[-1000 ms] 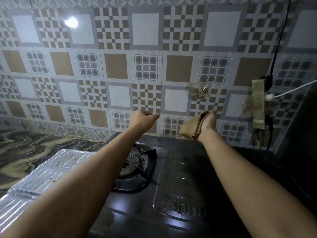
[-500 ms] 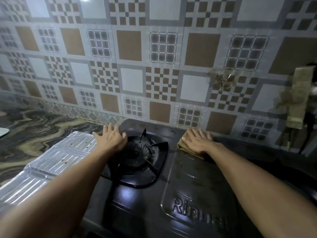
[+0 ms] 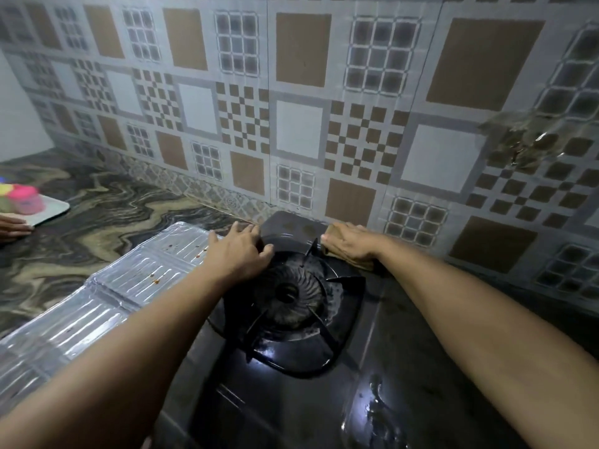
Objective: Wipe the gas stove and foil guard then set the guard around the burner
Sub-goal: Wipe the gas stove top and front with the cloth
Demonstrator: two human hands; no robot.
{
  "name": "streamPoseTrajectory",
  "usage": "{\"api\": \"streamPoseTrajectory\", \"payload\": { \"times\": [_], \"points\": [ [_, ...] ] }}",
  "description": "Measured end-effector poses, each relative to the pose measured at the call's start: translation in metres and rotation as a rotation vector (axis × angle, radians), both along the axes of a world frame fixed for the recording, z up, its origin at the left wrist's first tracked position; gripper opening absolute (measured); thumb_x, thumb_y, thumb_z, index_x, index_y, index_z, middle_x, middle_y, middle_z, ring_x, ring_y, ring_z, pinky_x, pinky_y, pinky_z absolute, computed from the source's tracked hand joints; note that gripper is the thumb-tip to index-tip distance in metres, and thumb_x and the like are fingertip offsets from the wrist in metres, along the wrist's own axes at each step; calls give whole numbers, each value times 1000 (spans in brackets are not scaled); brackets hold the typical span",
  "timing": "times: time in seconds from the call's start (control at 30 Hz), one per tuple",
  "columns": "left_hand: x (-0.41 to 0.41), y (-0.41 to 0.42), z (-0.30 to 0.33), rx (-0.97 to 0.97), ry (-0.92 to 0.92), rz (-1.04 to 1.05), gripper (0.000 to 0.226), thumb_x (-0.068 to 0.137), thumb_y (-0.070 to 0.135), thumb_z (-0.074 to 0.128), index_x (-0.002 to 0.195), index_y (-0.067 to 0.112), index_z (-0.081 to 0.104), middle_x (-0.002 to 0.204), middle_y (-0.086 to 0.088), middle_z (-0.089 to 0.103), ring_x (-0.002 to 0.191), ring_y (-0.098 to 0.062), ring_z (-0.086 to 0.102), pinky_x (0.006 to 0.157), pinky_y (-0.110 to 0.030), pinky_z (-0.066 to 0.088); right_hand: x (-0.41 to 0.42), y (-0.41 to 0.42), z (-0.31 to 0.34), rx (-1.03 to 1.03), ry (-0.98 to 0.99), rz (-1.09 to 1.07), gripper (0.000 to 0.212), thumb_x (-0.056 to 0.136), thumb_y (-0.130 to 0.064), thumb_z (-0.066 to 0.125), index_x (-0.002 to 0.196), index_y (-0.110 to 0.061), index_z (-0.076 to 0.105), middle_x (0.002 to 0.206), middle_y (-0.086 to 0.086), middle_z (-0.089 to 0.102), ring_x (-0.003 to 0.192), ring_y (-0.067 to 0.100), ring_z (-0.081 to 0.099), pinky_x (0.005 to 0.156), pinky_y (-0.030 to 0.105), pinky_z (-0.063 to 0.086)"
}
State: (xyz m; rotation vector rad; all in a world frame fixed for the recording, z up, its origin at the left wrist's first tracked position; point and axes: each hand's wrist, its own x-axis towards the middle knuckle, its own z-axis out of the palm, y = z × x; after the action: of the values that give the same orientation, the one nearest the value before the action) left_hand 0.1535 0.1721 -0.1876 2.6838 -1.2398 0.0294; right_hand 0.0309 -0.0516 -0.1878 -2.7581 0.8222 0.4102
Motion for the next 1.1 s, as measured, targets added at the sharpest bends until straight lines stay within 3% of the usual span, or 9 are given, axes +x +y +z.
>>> {"api": "streamPoseTrajectory", "payload": {
  "times": [0.1, 0.17, 0.27, 0.4, 0.5, 0.7, 0.87, 1.1],
  "points": [
    [-2, 3, -3, -98, 70, -43, 80, 82, 62, 24, 147, 16, 36, 155, 0, 35, 146, -23, 23, 114, -53, 25, 35, 3, 2, 27, -12, 85, 73, 97, -58, 26, 155, -23, 1, 162, 10, 7, 148, 30, 10, 119, 44, 11],
    [2, 4, -6, -161, 126, -61, 96, 70, 67, 15, 145, 13, 39, 153, -6, 37, 142, -25, 27, 111, -48, 32, 57, 8, 4, 94, -64, 124, 76, 95, -59, 32, 155, -20, 7, 160, 12, 16, 145, 32, 20, 118, 40, 18],
    [4, 1, -9, -135, 149, -20, 77, 89, 57, 32, 147, 7, 31, 157, -11, 27, 144, -25, 23, 113, -47, 29, 84, 15, 6, 141, -124, 200, 77, 94, -58, 40, 153, -15, 14, 158, 13, 23, 142, 30, 29, 116, 36, 23],
    [3, 2, -11, -152, 190, 60, 85, 95, 47, 41, 154, 9, -8, 163, -6, -7, 150, -22, 4, 117, -56, 15, 120, 25, 4, 66, -71, 305, 82, 94, -61, 35, 154, -13, 5, 162, 10, 7, 149, 27, 10, 121, 44, 10],
    [3, 1, -12, -163, 208, 87, 91, 94, 49, 41, 151, 12, -19, 162, -3, -17, 151, -21, -2, 117, -58, 10, 134, 32, 0, -42, -42, 392, 76, 97, -59, 26, 155, -15, 1, 163, 9, -1, 149, 27, -1, 121, 44, -1],
    [2, -1, -14, -107, 213, 146, 92, 91, 54, 35, 151, 11, -20, 161, -5, -20, 150, -22, -6, 116, -61, 9, 136, 34, -3, -75, 17, 408, 71, 96, -62, 18, 155, -27, -3, 162, -4, -12, 147, 34, -11, 114, 61, -4],
    [4, -2, -13, -44, 204, 184, 92, 91, 59, 31, 152, 12, -18, 162, -6, -17, 151, -21, -5, 116, -62, 8, 139, 30, 4, -53, 4, 486, 69, 100, -53, 24, 155, -18, 4, 162, 6, -6, 149, 29, -6, 120, 47, -4],
    [4, 0, -9, 17, 194, 209, 91, 91, 64, 29, 153, 13, -11, 163, -5, -10, 151, -20, -1, 116, -61, 8, 96, 3, 4, 133, -29, 387, 75, 99, -53, 27, 154, -13, -4, 162, 10, -3, 149, 27, 3, 121, 46, 8]
  ]
}}
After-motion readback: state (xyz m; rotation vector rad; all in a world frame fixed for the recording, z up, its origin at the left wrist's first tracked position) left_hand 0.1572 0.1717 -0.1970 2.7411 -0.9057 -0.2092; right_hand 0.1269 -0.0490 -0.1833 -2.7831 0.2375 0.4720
